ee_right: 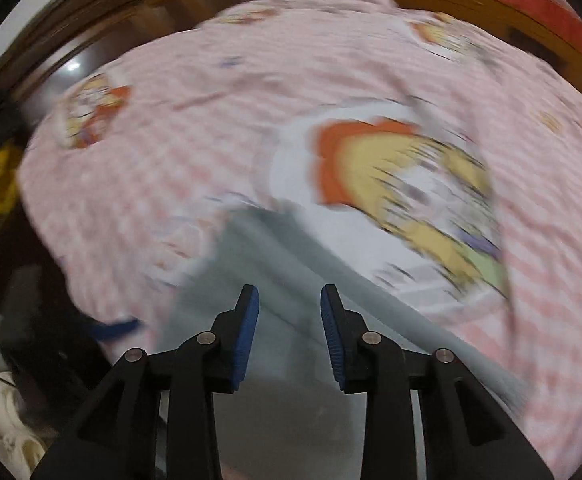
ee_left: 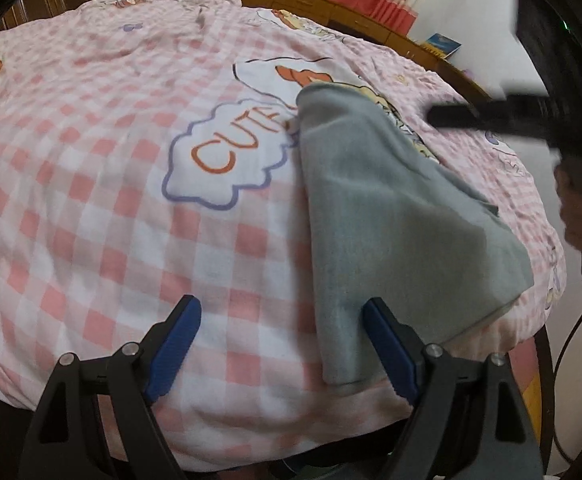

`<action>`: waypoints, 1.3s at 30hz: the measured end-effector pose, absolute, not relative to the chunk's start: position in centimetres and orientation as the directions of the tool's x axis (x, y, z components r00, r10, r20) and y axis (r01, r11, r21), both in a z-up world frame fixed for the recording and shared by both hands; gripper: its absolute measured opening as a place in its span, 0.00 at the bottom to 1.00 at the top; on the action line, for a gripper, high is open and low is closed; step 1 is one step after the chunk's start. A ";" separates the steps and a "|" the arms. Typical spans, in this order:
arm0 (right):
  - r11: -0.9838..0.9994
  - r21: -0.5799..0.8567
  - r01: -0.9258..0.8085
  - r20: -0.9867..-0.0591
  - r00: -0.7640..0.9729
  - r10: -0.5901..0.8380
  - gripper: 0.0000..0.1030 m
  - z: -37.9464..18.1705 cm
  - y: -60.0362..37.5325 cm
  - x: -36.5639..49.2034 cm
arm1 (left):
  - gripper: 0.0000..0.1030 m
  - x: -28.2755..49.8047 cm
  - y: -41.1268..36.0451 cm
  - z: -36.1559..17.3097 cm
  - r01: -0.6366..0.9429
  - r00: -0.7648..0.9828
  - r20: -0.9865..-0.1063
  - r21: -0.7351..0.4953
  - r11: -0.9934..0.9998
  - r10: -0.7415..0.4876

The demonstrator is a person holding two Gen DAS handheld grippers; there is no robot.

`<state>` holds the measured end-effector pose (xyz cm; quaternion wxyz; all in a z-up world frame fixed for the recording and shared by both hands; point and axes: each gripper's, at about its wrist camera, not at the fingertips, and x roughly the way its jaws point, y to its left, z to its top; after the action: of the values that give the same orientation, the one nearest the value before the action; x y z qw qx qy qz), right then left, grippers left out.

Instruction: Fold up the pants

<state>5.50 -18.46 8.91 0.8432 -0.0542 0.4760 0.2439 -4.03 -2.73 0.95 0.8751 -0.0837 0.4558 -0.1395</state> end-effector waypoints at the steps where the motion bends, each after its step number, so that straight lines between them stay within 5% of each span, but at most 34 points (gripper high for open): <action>1: 0.868 0.128 -0.480 -0.824 0.435 0.362 0.32 8.9 -17.2 5.7 | 0.84 -4.1 -2.8 0.9 0.173 0.549 -0.774 -0.266 0.948 -0.317; 8: 0.875 0.097 -0.475 -0.897 0.339 0.284 0.32 5.3 -11.7 9.7 | 0.84 -4.3 -2.8 0.5 0.201 0.555 -0.765 -0.258 0.945 -0.327; 11: 0.875 0.046 -0.482 -0.891 0.376 0.254 0.13 4.0 -11.3 9.3 | 0.84 -4.4 -2.7 0.3 0.210 0.557 -0.758 -0.265 0.941 -0.338; 18: 0.898 0.058 -0.437 -0.878 0.406 0.254 0.11 2.4 -10.6 11.8 | 0.85 -4.5 -2.9 0.0 0.224 0.558 -0.760 -0.249 0.942 -0.333; 25: 0.902 0.198 -0.382 -0.829 0.425 0.362 0.14 4.0 -12.4 11.7 | 0.84 -4.7 -2.4 0.9 0.221 0.543 -0.756 -0.291 0.931 -0.365; 28: 0.899 0.259 -0.354 -0.774 0.482 0.412 0.25 7.0 -15.9 10.0 | 0.84 -3.9 -1.5 2.1 0.211 0.571 -0.726 -0.321 0.923 -0.383; 31: 0.918 0.254 -0.305 -0.742 0.547 0.388 0.34 8.7 -20.0 7.8 | 0.84 -2.3 -0.8 2.9 0.193 0.590 -0.706 -0.347 0.918 -0.391; 39: 0.951 0.262 -0.165 -0.789 0.531 0.310 0.34 6.6 -25.4 3.2 | 0.82 4.8 -2.6 4.5 0.210 0.599 -0.688 -0.358 0.910 -0.409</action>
<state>3.24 -25.44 6.62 0.8715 0.0780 0.4645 0.1361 4.82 -2.64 4.55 0.8861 -0.1207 0.4120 -0.1748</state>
